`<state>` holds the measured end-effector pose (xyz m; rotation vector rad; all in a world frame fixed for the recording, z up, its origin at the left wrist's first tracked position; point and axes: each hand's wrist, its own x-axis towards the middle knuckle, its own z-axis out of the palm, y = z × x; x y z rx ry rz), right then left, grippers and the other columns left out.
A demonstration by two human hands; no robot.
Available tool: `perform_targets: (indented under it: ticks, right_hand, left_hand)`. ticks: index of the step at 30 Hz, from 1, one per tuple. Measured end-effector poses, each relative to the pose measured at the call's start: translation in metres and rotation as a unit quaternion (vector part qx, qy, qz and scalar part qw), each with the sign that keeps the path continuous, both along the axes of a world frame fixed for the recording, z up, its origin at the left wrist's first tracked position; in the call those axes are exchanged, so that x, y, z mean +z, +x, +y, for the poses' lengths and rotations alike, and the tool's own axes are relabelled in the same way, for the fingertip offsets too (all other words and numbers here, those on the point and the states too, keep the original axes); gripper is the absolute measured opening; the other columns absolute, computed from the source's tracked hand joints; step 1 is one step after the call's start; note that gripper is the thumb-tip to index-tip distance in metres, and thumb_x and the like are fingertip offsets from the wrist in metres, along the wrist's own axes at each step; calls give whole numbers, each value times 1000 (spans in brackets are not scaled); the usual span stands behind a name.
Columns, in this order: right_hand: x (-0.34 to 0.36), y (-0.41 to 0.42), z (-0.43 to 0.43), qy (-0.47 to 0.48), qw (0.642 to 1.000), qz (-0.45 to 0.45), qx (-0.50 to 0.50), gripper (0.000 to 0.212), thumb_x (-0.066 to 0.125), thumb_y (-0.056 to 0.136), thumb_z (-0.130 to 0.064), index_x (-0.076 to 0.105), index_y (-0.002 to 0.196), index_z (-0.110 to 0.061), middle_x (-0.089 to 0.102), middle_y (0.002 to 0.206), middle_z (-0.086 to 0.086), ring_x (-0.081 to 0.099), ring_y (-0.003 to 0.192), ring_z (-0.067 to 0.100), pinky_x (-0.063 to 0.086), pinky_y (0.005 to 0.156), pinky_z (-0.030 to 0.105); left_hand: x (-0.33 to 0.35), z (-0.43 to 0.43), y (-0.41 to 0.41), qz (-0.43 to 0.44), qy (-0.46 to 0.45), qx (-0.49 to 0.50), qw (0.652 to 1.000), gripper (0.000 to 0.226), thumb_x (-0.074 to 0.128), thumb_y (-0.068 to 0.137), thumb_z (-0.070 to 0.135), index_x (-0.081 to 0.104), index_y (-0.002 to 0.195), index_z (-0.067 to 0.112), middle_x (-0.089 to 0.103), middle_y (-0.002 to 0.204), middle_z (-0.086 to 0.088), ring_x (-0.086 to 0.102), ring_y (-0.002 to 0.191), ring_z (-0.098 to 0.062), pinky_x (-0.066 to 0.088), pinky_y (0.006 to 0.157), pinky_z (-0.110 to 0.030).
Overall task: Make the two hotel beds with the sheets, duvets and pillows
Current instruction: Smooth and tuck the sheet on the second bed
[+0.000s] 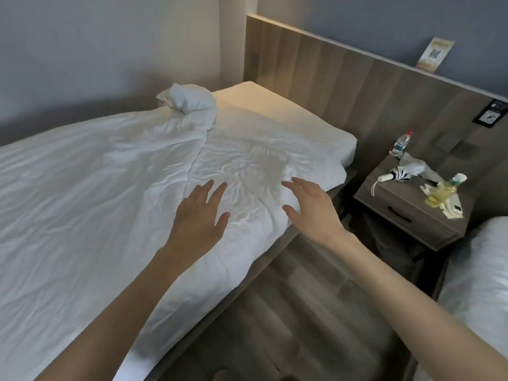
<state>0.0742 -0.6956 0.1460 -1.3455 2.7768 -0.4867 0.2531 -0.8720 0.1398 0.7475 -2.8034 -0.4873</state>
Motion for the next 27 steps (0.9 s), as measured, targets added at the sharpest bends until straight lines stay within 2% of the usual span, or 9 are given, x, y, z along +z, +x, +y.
perform_targets:
  ticks: [4,7,12,18,27]
  right_hand:
    - [-4,-47,-16,-8,1000,-6,-22,53,56,95,-32,40,145,-25,35,154,3,31,140,26,26,114,42]
    - [-10,-89,-18,-11,999,-13,-46,53,56,95,-32,40,145,-26,34,154,3,31,140,25,26,114,40]
    - [-27,-180,-5,-10,997,-31,-68,53,58,95,-32,41,145,-27,34,154,2,48,127,23,27,112,41]
    - [-36,-323,20,-6,997,-33,-74,54,58,95,-33,39,145,-27,35,154,0,29,141,24,26,114,47]
    - [-39,-506,27,14,996,-64,-64,54,58,95,-33,39,145,-27,35,154,-1,29,141,23,27,115,48]
  left_hand:
    - [-3,-21,-45,17,-13,-19,1000,60,53,96,34,31,150,20,31,155,-10,29,143,-31,34,111,-51]
    - [-8,-26,-92,2,-21,-36,999,61,51,96,36,29,151,20,29,156,-9,28,143,-30,34,111,-47]
    - [-19,-18,-194,4,-24,-63,998,61,49,96,38,27,151,21,27,157,-8,26,144,-30,32,113,-48]
    - [-34,4,-340,-9,-22,-57,998,61,45,98,38,23,153,22,23,159,-7,24,145,-28,29,114,-46]
    - [-33,8,-530,-31,-28,-52,998,60,45,99,35,22,153,21,22,159,-8,21,146,-29,27,114,-44]
